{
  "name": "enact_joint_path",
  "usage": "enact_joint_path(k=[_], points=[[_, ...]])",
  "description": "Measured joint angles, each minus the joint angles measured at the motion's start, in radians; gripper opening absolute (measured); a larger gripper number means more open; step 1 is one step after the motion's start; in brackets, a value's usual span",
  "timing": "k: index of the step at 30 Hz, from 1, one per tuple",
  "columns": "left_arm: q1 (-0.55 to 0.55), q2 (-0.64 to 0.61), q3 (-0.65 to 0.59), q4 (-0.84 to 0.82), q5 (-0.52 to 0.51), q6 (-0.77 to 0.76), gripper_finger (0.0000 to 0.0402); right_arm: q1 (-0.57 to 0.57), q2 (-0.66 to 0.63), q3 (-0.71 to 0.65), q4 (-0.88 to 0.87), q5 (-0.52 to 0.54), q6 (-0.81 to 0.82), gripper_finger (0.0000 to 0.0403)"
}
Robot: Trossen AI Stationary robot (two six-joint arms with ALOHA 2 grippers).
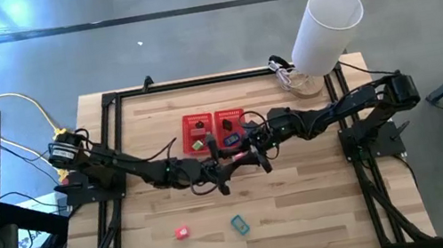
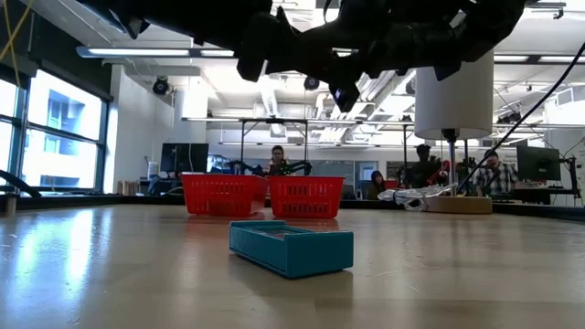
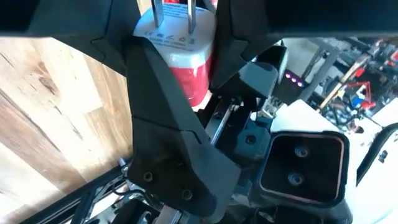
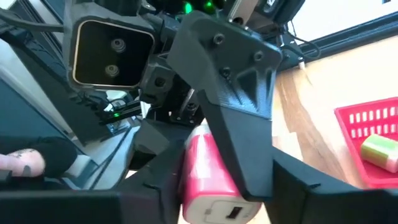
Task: Pick & Place Office items
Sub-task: Put the pink white charger adapter into the left red bin
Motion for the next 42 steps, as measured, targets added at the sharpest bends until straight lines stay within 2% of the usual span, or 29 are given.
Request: enact_joint_path(k=[8,12,17,27,30,36,38,42], points=[[-0.014,-0.001,0.0,-0.05,-0.013,-0.017,0.0127,0.001,0.0,0.0,-0.01,-0.01,-0.006,0.0244],[-0.018,-0.001,0.0,-0.078,-0.014,-0.039,0.0127,-0.008,0.0,0.0,-0.035,-0.018,-0.015,0.027],[-0.024,0.0,0.0,-0.101,-0.022,-0.046,0.0127,-0.037,0.0,0.0,-0.087,-0.062,-0.016,0.0278],[-0.044,-0.058,-0.001,-0.223,-0.087,-0.088,0.0127,-0.055,-0.016,0.0,-0.122,-0.054,-0.006,0.0278],[-0.044,-0.085,-0.001,-0.286,-0.087,-0.123,0.0127,-0.054,-0.055,-0.001,-0.191,0.036,-0.044,0.0277],[-0.013,-0.166,-0.001,-0.479,-0.07,-0.213,0.0127,-0.033,-0.15,-0.001,-0.387,0.474,-0.103,0.0278],[0.004,-0.206,-0.001,-0.564,-0.061,-0.262,0.0127,-0.023,-0.169,-0.001,-0.443,0.545,-0.104,0.0277],[0.049,-0.289,-0.001,-0.729,-0.054,-0.381,0.0127,0.001,-0.176,-0.002,-0.481,0.608,-0.1,0.0276]])
